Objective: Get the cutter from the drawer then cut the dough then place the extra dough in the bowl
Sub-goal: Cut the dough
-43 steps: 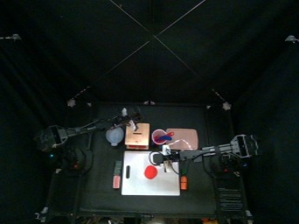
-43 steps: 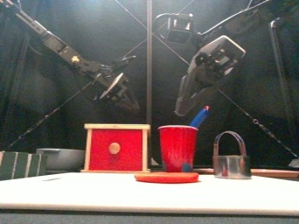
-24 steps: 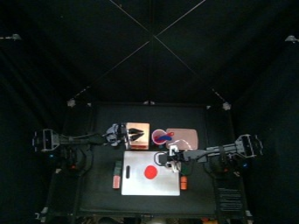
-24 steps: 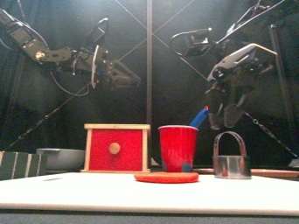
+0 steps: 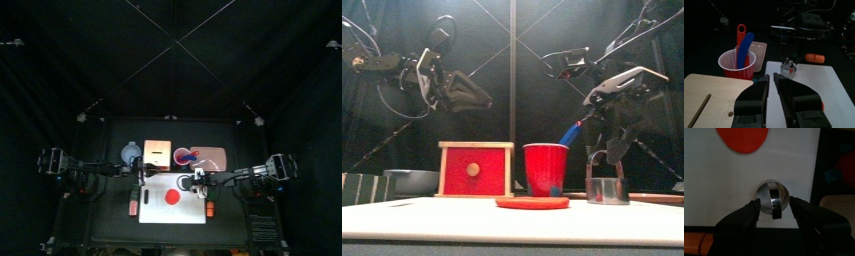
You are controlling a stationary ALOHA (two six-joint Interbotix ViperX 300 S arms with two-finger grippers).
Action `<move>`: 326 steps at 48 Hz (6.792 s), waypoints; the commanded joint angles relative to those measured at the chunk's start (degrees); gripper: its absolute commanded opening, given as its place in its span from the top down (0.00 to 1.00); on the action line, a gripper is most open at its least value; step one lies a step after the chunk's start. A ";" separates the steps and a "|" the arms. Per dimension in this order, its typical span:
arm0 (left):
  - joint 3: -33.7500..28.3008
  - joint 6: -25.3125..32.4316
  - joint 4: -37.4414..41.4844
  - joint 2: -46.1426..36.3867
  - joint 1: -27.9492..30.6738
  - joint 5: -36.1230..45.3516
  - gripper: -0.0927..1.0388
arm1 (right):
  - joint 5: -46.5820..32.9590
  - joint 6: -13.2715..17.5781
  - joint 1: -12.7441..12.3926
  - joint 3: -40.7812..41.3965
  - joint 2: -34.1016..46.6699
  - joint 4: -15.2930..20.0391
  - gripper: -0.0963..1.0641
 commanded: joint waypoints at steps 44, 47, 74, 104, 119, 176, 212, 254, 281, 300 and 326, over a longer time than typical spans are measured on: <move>-0.53 -0.09 -1.85 3.43 -0.35 -0.53 0.38 | 4.13 12.04 7.03 -17.58 5.63 -1.14 0.44; -0.44 -0.09 -1.85 3.43 -0.35 -0.35 0.38 | 4.13 13.80 7.91 -18.54 6.59 -2.90 0.44; -0.26 -0.09 -1.85 5.01 -0.44 0.09 0.38 | 4.31 15.91 8.35 -23.73 14.15 -8.96 0.44; -0.53 -0.18 -1.93 6.68 -2.11 0.09 0.38 | 3.87 16.08 8.00 -24.70 16.35 -9.58 0.42; -1.32 0.00 -3.16 7.38 -4.31 0.09 0.37 | 3.69 16.00 8.09 -24.61 14.24 -10.11 0.30; -10.81 10.99 -25.58 24.08 -24.70 -18.28 0.04 | -81.21 2.46 -1.67 17.75 8.88 -4.83 0.26; -14.33 10.90 -28.48 28.30 -24.61 -18.11 0.14 | -87.01 2.20 -0.26 13.62 18.72 -3.69 0.26; -13.80 10.90 -29.62 28.48 -23.47 -14.94 0.26 | -73.83 1.93 4.48 11.16 14.85 2.72 0.36; -13.45 10.02 -29.79 33.40 -24.17 -5.36 0.49 | -74.09 2.81 3.96 11.95 20.74 4.31 0.56; -13.71 6.42 -31.20 38.14 -25.49 -3.43 0.50 | -77.34 2.46 6.06 14.50 26.81 14.33 0.56; -13.97 6.42 -31.46 39.55 -25.58 2.72 0.50 | -76.99 1.05 5.10 13.36 26.54 12.66 0.56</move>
